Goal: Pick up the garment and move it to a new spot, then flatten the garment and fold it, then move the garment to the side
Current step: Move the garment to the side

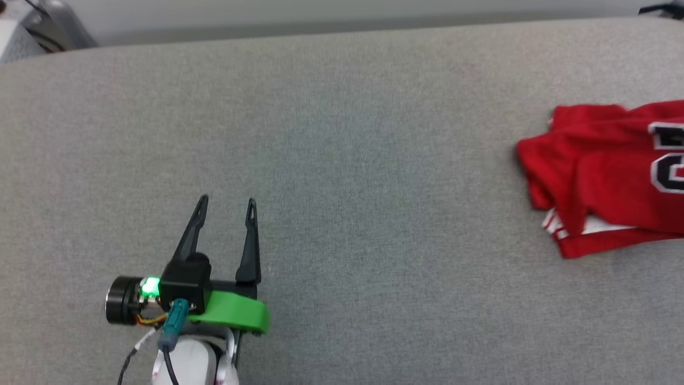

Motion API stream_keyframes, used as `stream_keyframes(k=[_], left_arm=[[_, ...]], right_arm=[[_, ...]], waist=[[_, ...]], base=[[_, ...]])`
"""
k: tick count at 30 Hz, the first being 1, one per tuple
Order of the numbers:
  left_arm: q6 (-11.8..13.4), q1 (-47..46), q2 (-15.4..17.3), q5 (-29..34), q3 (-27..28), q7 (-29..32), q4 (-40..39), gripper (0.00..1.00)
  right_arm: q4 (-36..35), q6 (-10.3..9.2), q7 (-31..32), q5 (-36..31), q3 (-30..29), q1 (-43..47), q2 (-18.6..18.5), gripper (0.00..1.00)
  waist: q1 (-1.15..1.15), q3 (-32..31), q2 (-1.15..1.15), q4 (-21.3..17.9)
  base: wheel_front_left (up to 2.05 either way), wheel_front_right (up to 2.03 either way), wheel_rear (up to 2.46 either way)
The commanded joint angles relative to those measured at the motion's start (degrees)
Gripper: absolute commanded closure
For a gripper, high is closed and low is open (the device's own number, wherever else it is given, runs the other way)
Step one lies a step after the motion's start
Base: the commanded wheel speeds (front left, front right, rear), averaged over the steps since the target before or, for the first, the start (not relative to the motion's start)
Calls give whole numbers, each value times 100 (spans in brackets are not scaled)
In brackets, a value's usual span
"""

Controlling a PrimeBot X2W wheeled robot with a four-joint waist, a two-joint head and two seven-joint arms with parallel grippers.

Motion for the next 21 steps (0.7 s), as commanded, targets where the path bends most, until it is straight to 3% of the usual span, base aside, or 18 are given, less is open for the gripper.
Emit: stream_keyframes(k=[1,10,17,21], left_arm=[[-30,-201,45,61,4,-33,-65,0],[-54,-750,39,117,-177,-33,-297,0],[-12,-879,47,104,-224,-33,-444,0],[15,-888,47,94,-249,-33,-476,0]], right_arm=[[109,-4,39,-48,-92,-177,-105,100],[1116,-4,99,-485,-609,-716,-698,100],[1766,-4,-73,-860,-1010,-937,-832,100],[2014,-4,-234,-949,-1169,-988,-725,100]], waist=[[0,585,0,77],[0,1326,0,306],[0,1477,0,395],[0,1463,0,408]], base=[[0,0,0],[0,0,0],[0,0,0],[0,0,0]])
